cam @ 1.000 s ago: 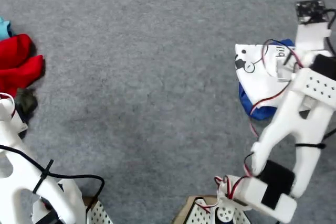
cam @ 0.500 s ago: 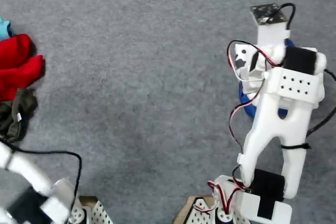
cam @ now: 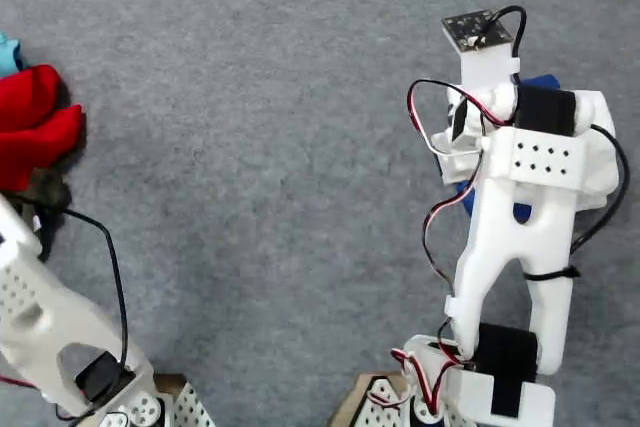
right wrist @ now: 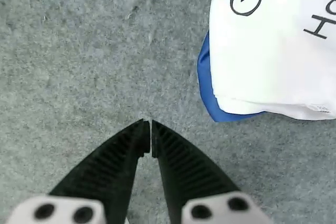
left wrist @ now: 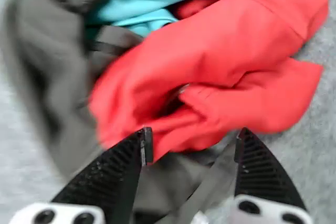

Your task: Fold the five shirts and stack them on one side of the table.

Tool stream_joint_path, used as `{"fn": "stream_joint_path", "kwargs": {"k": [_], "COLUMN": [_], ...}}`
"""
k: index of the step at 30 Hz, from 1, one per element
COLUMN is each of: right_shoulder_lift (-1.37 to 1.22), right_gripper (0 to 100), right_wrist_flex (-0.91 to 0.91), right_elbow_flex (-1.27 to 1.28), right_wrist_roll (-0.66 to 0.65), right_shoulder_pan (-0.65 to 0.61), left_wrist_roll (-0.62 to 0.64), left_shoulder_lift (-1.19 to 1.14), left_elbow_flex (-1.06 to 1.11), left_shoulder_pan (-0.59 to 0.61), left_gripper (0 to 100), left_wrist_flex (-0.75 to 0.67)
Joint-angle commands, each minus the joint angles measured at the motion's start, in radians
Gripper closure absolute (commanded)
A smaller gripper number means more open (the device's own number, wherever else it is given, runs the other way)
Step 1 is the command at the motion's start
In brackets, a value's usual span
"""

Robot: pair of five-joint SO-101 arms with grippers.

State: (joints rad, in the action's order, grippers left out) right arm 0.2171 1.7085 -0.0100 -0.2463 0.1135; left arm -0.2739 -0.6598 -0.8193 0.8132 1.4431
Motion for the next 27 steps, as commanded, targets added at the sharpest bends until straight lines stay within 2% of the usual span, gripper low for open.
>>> {"fn": "stream_joint_path", "kwargs": {"k": [1, 4, 9, 13, 18, 23, 27], "right_shoulder_lift": [0.048, 0.048, 0.048, 0.048, 0.048, 0.053, 0.056], "right_gripper": [97.8, 97.8, 97.7, 97.7, 97.7, 97.8, 97.7], "right_wrist_flex": [0.003, 0.002, -0.034, -0.077, -0.083, -0.083, -0.083], "right_elbow_flex": [0.001, 0.001, -0.004, -0.005, -0.005, -0.007, -0.008], "right_wrist_roll": [0.011, 0.011, 0.005, 0.006, 0.009, 0.011, 0.011], "right_shoulder_pan": [-0.016, -0.016, -0.018, -0.019, -0.107, -0.193, -0.202], "left_wrist_roll": [0.141, 0.192, 0.190, 0.195, 0.192, 0.192, 0.193], "left_shoulder_lift": [-0.140, -0.209, -0.243, -0.225, -0.062, 0.110, 0.243], "left_elbow_flex": [-0.155, -0.273, -0.470, -0.555, -0.562, -0.560, -0.560], "left_shoulder_pan": [-0.048, -0.094, -0.161, -0.178, -0.196, -0.311, -0.414], "left_gripper": [74, 76, 98, 99, 98, 98, 98], "left_wrist_flex": [0.060, 0.163, 0.292, 0.318, 0.318, 0.319, 0.319]}}
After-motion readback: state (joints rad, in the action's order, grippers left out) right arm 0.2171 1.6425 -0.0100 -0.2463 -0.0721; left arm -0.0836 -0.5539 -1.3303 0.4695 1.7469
